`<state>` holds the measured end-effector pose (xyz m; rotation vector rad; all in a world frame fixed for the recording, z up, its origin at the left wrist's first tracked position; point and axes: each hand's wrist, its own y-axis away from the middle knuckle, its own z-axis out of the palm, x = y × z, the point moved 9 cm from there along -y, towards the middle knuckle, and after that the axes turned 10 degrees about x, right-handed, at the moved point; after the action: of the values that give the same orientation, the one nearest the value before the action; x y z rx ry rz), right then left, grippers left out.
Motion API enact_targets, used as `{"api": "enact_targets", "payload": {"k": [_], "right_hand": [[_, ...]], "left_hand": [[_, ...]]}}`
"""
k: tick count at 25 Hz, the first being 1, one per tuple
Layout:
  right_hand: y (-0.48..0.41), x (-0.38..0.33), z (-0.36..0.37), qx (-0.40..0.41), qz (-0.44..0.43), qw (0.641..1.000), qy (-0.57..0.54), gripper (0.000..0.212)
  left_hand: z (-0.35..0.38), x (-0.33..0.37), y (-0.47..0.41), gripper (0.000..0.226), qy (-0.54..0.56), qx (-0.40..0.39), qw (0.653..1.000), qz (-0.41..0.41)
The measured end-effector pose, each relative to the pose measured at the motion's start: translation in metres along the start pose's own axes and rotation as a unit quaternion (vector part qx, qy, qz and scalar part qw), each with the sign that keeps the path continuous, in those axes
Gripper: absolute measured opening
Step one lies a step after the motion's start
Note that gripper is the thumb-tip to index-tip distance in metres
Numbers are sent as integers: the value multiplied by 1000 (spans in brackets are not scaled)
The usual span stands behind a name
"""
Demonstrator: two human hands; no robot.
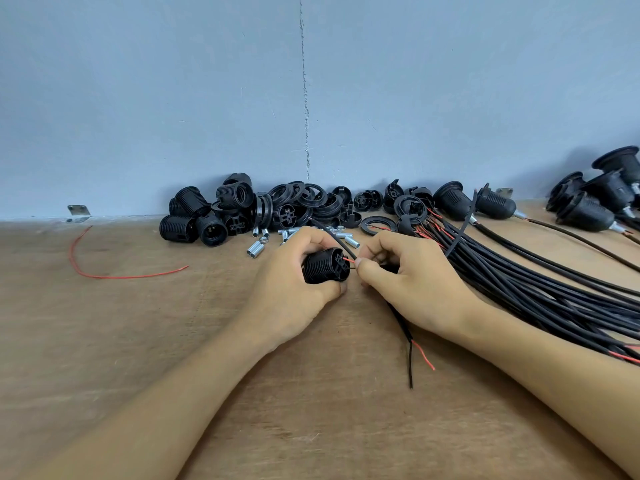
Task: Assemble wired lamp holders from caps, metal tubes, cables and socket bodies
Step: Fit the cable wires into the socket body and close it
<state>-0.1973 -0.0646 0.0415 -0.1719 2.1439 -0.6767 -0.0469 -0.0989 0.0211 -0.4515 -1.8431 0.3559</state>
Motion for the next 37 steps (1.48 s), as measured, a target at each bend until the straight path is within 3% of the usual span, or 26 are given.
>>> {"api": "enact_targets", "payload": {"k": [14,21,27,37], "right_hand": [[1,-6,-2,6,-26,1000,6,12],[3,-11,0,-3,-65,997,30,13],[5,-13,2,-5,-96,994,59,14],[5,-13,0,3,-107,993,59,12]], "left_hand": [[-3,5,0,46,-15,19,1000,15],[-7,12,3,53,-63,31,995,66],[-6,14,4,38,-88,27,992,85],[-3,18,7,34,-92,8,992,81]]}}
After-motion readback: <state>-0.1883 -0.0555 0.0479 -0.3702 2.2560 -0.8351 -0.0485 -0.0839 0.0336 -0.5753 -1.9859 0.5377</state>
